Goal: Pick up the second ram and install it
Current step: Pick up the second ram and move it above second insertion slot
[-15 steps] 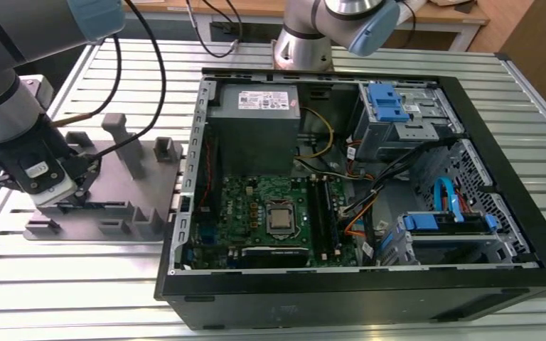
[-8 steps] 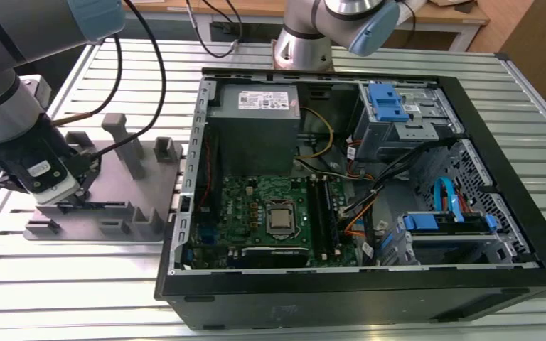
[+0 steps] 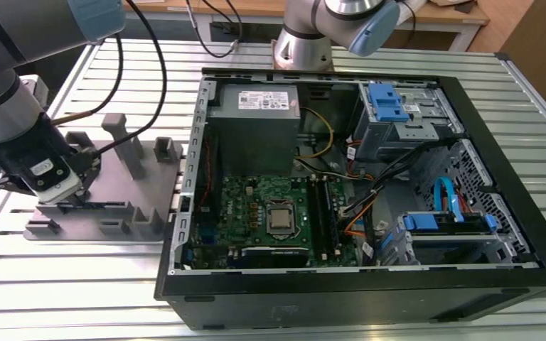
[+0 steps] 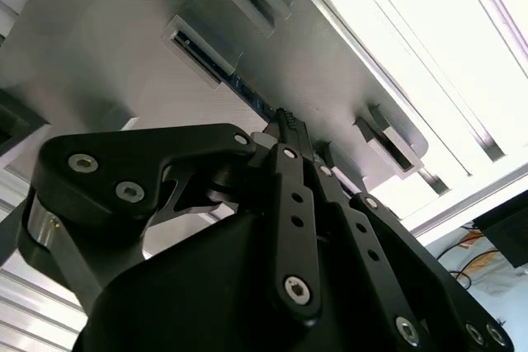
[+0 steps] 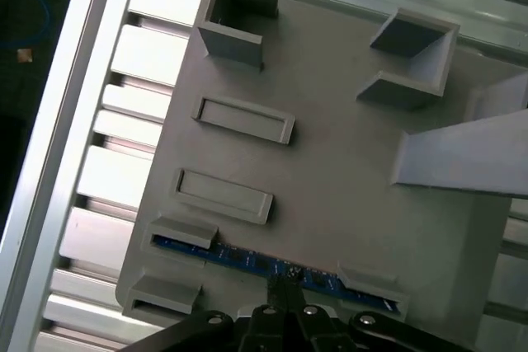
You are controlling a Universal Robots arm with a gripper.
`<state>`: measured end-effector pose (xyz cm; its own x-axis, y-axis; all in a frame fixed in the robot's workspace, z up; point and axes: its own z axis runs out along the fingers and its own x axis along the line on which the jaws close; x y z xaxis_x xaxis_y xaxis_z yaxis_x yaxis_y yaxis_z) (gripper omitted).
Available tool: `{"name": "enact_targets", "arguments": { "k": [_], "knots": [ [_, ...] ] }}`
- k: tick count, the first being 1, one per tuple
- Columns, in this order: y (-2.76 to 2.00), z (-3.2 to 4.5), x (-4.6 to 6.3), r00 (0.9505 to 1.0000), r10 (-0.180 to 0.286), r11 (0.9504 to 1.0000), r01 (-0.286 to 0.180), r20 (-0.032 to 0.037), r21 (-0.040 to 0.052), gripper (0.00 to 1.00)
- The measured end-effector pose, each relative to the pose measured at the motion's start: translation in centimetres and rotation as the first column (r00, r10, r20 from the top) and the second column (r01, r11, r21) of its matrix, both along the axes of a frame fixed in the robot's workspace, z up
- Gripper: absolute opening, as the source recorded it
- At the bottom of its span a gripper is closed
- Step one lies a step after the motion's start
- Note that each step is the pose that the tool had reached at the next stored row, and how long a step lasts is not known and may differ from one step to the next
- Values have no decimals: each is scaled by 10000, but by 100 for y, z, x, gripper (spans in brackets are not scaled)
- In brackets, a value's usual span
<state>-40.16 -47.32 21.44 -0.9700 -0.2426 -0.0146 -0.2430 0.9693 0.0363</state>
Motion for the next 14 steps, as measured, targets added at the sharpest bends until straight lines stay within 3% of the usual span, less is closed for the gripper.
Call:
{"name": "enact_targets", "arguments": {
  "k": [14],
  "knots": [
    [0,0,0,9975,702,9975,-702,0,0,11]
  ]
}}
